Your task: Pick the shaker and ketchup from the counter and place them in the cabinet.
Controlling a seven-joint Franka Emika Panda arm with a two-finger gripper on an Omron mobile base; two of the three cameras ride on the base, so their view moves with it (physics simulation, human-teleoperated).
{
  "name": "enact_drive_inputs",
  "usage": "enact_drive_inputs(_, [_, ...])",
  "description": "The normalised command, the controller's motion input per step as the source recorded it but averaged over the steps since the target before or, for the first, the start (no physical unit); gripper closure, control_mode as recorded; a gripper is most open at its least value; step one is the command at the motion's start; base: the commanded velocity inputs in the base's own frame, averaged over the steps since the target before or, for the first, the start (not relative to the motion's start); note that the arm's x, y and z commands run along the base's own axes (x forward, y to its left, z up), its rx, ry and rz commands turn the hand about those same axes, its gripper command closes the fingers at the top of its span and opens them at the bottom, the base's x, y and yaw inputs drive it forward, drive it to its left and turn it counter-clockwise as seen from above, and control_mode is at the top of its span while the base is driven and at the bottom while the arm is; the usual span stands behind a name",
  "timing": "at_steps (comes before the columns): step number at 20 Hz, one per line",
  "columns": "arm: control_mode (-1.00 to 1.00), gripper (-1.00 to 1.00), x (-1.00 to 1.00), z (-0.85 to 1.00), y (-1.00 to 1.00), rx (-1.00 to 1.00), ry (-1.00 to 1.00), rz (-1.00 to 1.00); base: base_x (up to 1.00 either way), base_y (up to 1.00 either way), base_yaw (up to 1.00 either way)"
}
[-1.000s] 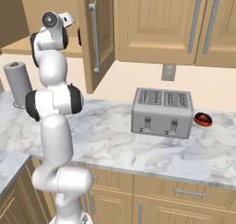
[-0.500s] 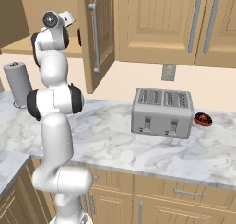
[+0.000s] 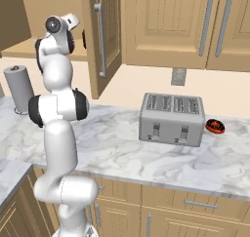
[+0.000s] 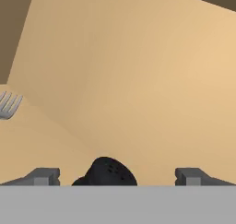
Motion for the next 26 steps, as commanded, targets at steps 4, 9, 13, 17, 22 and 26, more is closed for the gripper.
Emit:
enact_drive_inputs(4, [-1.0, -1.0, 0.07, -0.24, 0.01, -0.02, -0.1, 0.0, 0.0, 0.0, 0.0])
enact_drive_inputs(9, [-1.0, -1.0, -0.03, -0.02, 0.01, 0.0, -0.11, 0.0, 0.0, 0.0, 0.0])
enact_drive_inputs(13, [-1.0, -1.0, -0.47, 0.04, 0.03, 0.0, -0.12, 0.0, 0.0, 0.0, 0.0])
enact_drive_inputs(17, [-1.0, -1.0, -0.75, 0.03, 0.02, 0.0, -0.08, 0.0, 0.0, 0.0, 0.0])
enact_drive_inputs(22, [-1.0, -1.0, -0.87, 0.0, 0.04, 0.01, -0.03, 0.0, 0.0, 0.0, 0.0])
enact_drive_inputs(26, [-1.0, -1.0, -0.88, -0.02, 0.08, 0.04, 0.0, 0.0, 0.0, 0.0, 0.0])
